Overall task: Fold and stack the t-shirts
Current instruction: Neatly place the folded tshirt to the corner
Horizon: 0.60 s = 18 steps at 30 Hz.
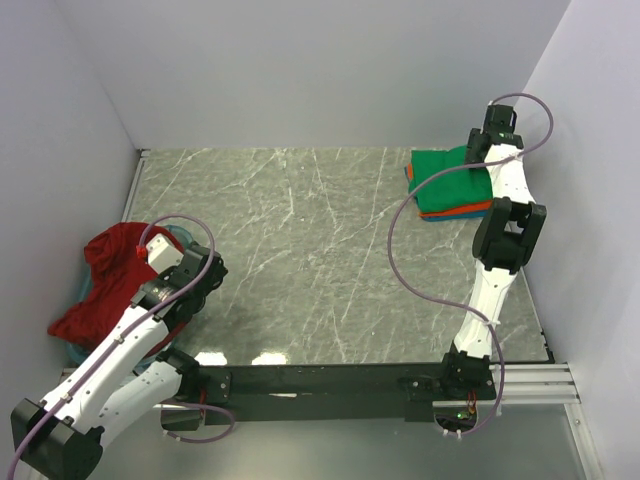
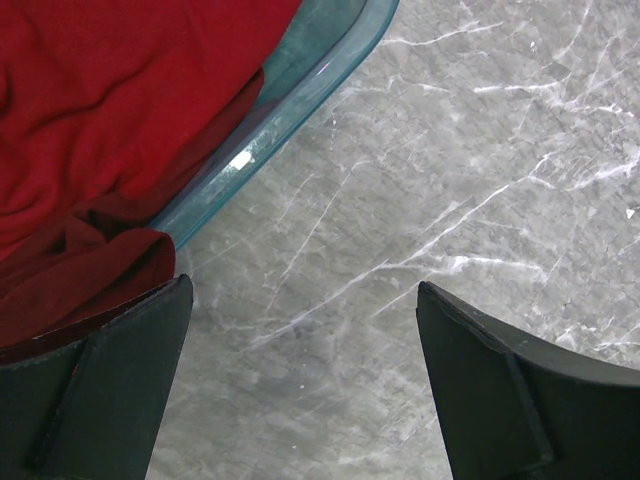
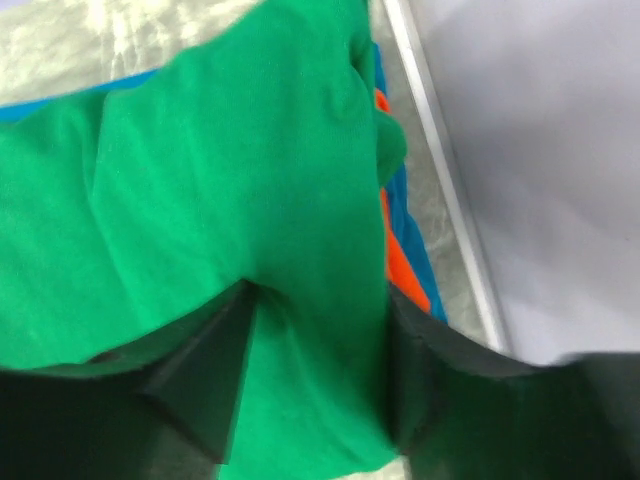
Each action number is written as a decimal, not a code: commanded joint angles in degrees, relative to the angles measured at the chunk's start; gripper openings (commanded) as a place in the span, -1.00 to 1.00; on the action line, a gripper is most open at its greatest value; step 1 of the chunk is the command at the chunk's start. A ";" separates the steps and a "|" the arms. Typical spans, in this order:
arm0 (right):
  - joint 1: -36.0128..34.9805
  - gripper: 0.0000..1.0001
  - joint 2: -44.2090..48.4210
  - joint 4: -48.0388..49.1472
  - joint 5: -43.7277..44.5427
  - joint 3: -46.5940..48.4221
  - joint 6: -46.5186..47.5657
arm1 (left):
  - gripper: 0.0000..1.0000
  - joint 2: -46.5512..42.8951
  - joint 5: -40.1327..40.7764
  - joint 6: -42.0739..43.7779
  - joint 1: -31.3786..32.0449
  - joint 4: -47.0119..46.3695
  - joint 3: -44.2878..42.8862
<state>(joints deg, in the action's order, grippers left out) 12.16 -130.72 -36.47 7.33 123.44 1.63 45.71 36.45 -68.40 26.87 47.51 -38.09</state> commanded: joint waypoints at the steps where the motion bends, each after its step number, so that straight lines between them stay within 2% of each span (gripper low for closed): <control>1: 0.23 0.29 1.07 2.46 4.96 1.72 -3.54 | 0.99 -0.27 1.79 -0.77 0.02 0.48 -2.43; 5: 0.23 0.53 3.27 1.40 11.72 0.85 -9.00 | 0.99 -0.80 1.87 -0.86 0.02 0.57 -2.52; 10: 0.23 0.65 8.18 0.17 16.04 -2.41 -15.06 | 0.99 -1.68 1.44 -0.59 0.02 -0.04 -1.99; 16: 0.05 0.72 15.12 2.36 10.61 -8.73 -15.17 | 0.99 -2.65 0.64 -0.24 0.02 -0.92 -1.38; 18: -0.12 0.74 16.63 4.37 4.99 -11.02 -14.73 | 0.99 -2.74 0.47 -0.24 0.11 -0.84 -1.38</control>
<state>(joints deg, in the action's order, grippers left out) 12.16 -120.33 -36.29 17.30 114.08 -12.01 43.68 36.75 -68.47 26.87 47.75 -38.28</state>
